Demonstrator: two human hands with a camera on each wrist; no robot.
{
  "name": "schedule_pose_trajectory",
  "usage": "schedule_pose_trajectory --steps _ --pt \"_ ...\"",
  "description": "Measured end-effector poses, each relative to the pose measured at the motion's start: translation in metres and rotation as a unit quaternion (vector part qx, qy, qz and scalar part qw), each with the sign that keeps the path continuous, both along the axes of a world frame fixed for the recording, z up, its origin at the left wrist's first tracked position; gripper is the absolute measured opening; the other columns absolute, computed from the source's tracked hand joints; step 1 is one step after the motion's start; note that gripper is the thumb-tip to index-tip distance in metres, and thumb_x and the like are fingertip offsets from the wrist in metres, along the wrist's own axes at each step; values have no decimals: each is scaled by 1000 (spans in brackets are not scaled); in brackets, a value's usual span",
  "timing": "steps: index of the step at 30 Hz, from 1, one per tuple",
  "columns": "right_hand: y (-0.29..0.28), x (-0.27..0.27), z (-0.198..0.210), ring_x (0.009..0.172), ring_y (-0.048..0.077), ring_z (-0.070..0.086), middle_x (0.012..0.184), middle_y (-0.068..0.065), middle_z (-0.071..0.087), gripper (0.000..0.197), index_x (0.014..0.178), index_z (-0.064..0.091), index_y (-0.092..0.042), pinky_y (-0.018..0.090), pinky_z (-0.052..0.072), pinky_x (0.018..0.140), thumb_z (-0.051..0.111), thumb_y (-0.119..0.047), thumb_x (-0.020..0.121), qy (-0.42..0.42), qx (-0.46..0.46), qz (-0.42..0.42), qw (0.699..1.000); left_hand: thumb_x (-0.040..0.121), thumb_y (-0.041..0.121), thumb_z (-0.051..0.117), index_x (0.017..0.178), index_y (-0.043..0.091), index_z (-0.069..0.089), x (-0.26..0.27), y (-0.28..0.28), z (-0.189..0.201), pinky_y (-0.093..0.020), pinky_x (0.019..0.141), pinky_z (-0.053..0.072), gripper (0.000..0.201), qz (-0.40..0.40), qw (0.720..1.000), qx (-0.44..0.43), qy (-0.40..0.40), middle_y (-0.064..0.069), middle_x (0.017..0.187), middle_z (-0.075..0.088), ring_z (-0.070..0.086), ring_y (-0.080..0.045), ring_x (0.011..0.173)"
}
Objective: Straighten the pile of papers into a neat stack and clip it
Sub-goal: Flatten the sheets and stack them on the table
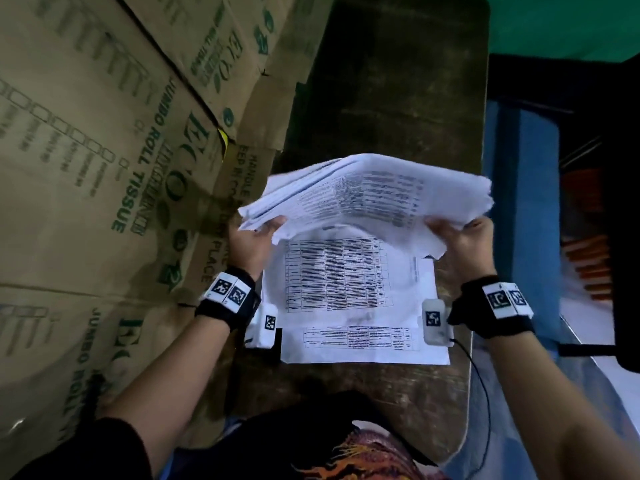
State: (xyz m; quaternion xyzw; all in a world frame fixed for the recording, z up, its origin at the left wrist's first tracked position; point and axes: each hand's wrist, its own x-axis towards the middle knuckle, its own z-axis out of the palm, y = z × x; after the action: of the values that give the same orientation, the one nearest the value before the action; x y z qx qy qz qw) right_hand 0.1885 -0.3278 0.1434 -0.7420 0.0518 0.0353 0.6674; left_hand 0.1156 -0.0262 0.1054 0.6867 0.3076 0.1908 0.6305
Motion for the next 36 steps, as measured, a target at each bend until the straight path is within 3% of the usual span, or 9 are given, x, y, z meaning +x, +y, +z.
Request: schedule_pose_trajectory --steps 3,6,9,12,16,19,26,30,36 --pt "-9 -13 0 71 10 58 72 -9 71 15 81 67 -6 29 51 63 72 8 77 -42 18 2 999 73 17 80 89 31 69 -13 -4 -3 -16 83 51 24 -47 999 0 -14 26 85 70 65 9 89" --pt "-20 -21 -21 83 12 63 93 -3 70 46 110 60 -4 27 55 70 70 20 72 -15 39 32 999 69 21 83 106 6 65 -18 3 -22 -36 92 54 44 -88 996 -2 32 5 101 70 66 -8 99" --pt "-26 -22 -53 91 17 68 104 5 72 56 121 56 4 28 56 75 75 14 69 51 32 2 998 70 26 81 117 11 54 -13 3 -31 -45 96 50 57 -157 984 16 87 -5 118 63 60 -20 112" --pt "-21 -21 -76 90 19 69 106 13 71 48 116 61 3 33 57 78 78 4 71 104 12 -47 993 81 3 70 120 2 51 -4 -5 -39 -37 94 49 43 -166 979 37 108 -16 120 61 59 -30 114" --pt "-8 -18 -82 72 2 68 87 -2 73 20 91 69 -7 31 52 78 78 -2 75 105 -13 -83 991 88 11 62 127 6 53 4 -12 -54 -45 100 48 40 -156 976 42 145 -9 122 62 60 -27 113" --pt "-6 -16 -73 73 9 66 78 -7 75 20 80 69 -13 31 53 74 79 2 73 70 8 -88 994 93 9 56 124 4 55 3 -13 -50 -39 102 45 32 -112 986 9 123 -4 121 60 58 -19 111" --pt "-19 -23 -93 98 18 61 102 4 66 33 104 61 -16 25 53 82 72 2 79 123 -99 -12 987 86 15 68 120 -10 54 -8 -9 -61 -31 91 48 46 -170 971 69 153 -26 124 58 57 -33 116" --pt "-24 -11 -91 83 18 65 98 9 72 25 94 65 -16 43 56 78 79 -17 74 85 -131 -12 988 98 13 49 138 1 39 5 -8 -55 -22 102 35 43 -109 983 -1 149 2 131 46 47 -12 121" --pt "-24 -15 -108 93 25 65 109 19 67 37 113 61 0 36 52 78 75 -12 81 173 -269 109 941 100 21 36 140 5 35 -10 9 -81 -39 106 34 43 -166 936 87 297 -15 141 44 43 -33 129"
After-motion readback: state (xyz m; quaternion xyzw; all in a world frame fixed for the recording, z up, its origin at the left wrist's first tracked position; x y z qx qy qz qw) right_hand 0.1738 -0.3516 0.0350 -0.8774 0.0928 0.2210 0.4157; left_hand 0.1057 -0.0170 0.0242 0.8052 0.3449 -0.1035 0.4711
